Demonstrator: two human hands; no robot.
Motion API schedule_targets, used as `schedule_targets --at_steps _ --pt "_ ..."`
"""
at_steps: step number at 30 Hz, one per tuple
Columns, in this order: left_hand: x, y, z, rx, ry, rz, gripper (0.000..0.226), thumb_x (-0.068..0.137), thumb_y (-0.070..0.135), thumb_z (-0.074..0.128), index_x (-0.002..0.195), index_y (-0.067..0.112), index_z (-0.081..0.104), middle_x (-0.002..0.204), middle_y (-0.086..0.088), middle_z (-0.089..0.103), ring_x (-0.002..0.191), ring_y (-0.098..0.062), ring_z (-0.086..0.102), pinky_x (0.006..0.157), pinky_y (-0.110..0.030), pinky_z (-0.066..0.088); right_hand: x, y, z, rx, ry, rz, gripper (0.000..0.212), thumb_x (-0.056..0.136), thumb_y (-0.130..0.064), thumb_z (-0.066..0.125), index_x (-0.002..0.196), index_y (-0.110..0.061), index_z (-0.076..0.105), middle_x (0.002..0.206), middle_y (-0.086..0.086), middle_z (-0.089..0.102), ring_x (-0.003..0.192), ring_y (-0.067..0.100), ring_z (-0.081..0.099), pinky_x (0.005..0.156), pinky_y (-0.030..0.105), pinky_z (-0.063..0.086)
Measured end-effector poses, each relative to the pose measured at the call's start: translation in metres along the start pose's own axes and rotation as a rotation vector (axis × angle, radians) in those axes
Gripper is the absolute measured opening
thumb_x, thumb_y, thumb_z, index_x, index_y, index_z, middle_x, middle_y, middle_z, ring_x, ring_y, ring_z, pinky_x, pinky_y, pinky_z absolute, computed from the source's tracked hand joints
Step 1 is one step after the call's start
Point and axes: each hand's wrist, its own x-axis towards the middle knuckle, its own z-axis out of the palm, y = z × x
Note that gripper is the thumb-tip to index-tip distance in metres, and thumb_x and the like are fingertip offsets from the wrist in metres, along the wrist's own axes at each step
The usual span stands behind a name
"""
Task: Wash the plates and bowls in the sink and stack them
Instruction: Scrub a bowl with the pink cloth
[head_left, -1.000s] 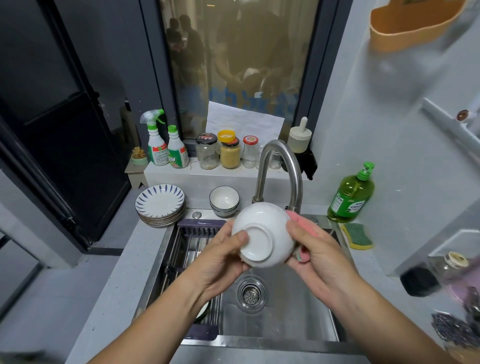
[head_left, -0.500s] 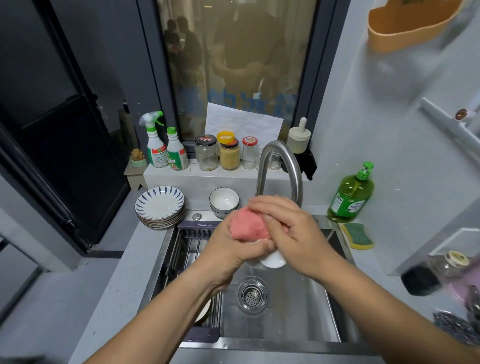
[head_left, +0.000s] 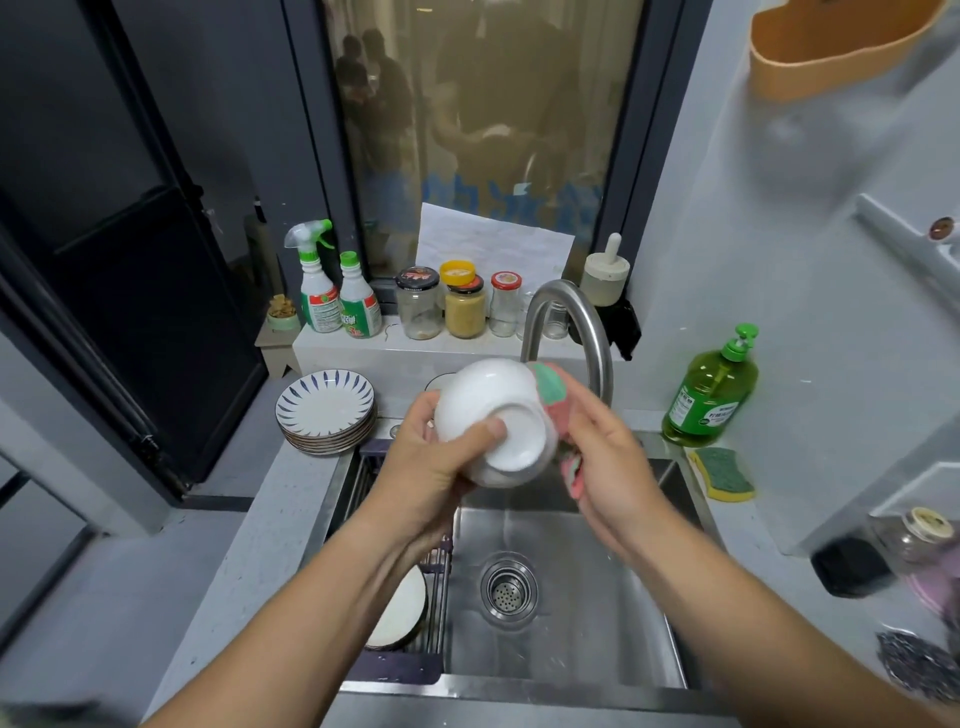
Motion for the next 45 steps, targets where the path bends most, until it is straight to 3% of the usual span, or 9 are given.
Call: schedule_targets --at_steps 3,9,14,18,22,31,36,40,45 --pt "-0.003 -0.006 0.010 -0.144 0.036 -0.010 0.057 0.063 0.010 0.085 0.112 0.014 0.055 0.099 -0.009 0.074 0.089 -0.022 0.072 0.079 -0.043 0.062 -0.019 0.009 0.015 0.104 0.120 -0.002 0.036 0.106 -0.019 0.043 0.127 -0.039 0.064 0.115 -0.008 0.073 0.052 0.000 0.048 0.042 0.010 0.035" --pt "-0.015 -0.022 0.024 -0.145 0.074 -0.032 0.052 0.069 0.005 0.076 0.116 0.012 0.055 0.101 -0.010 0.076 0.092 -0.024 0.073 0.088 -0.050 0.058 0.004 -0.002 0.015 -0.036 0.159 -0.127 0.026 0.103 -0.022 0.051 0.123 -0.032 0.064 0.124 -0.006 0.070 0.106 0.003 0.068 0.079 0.014 0.052" --pt "-0.005 -0.017 0.033 -0.281 0.190 -0.042 0.049 0.076 0.008 0.078 0.117 0.014 0.052 0.123 -0.026 0.068 0.111 -0.045 0.069 0.094 -0.063 0.052 -0.015 0.026 0.026 -0.073 0.129 -0.150 0.044 0.106 -0.023 0.045 0.125 -0.061 0.056 0.145 -0.004 0.053 0.098 0.001 0.045 0.078 0.015 0.037" --pt "-0.011 -0.031 0.046 -0.159 0.239 -0.091 0.033 0.090 0.001 0.068 0.119 0.011 0.054 0.114 -0.021 0.072 0.095 -0.031 0.075 0.076 -0.037 0.061 -0.008 0.019 0.023 0.039 0.207 -0.112 0.034 0.098 -0.036 0.057 0.131 -0.042 0.058 0.138 -0.012 0.061 0.108 0.003 0.057 0.075 0.013 0.043" --pt "-0.008 -0.026 0.039 0.018 0.143 -0.294 0.023 0.091 0.016 0.070 0.113 0.017 0.064 0.104 -0.017 0.077 0.079 -0.011 0.071 0.088 -0.035 0.059 0.009 0.012 0.002 -0.222 0.130 -0.183 0.044 0.086 -0.045 0.065 0.129 -0.037 0.061 0.140 0.002 0.056 0.125 0.005 0.058 0.110 0.038 0.045" --pt "0.018 0.015 0.013 0.471 -0.181 -0.509 0.057 0.070 0.028 0.082 0.125 0.023 0.065 0.113 -0.005 0.074 0.102 -0.025 0.072 0.084 -0.046 0.061 0.036 -0.031 -0.023 -0.556 -0.371 0.034 0.019 0.093 -0.022 0.070 0.101 -0.039 0.072 0.110 -0.021 0.072 0.106 -0.007 0.064 0.093 0.013 0.045" --pt "0.022 0.005 0.012 0.276 -0.077 -0.511 0.045 0.077 0.025 0.079 0.119 0.019 0.066 0.110 -0.010 0.074 0.101 -0.033 0.072 0.082 -0.054 0.060 0.036 -0.010 -0.012 -0.512 -0.137 0.029 0.026 0.104 -0.029 0.048 0.112 -0.035 0.073 0.137 -0.012 0.056 0.125 0.001 0.052 0.112 0.025 0.034" --pt "0.014 -0.012 0.017 -0.250 0.104 -0.472 0.038 0.094 0.023 0.064 0.131 0.014 0.067 0.121 -0.017 0.073 0.094 -0.033 0.075 0.078 -0.054 0.063 0.012 0.033 0.007 -0.473 0.006 -0.209 0.039 0.105 -0.035 0.038 0.139 -0.034 0.057 0.161 -0.012 0.025 0.149 0.000 0.018 0.124 0.028 0.015" --pt "0.014 -0.022 0.010 -0.521 0.131 -0.439 0.051 0.094 0.030 0.066 0.137 0.003 0.064 0.138 -0.011 0.065 0.129 -0.021 0.062 0.117 -0.033 0.041 -0.009 0.075 0.017 -0.783 -0.114 -0.540 0.049 0.104 -0.030 0.034 0.152 -0.037 0.037 0.169 -0.009 -0.001 0.155 0.018 -0.007 0.125 0.028 -0.002"
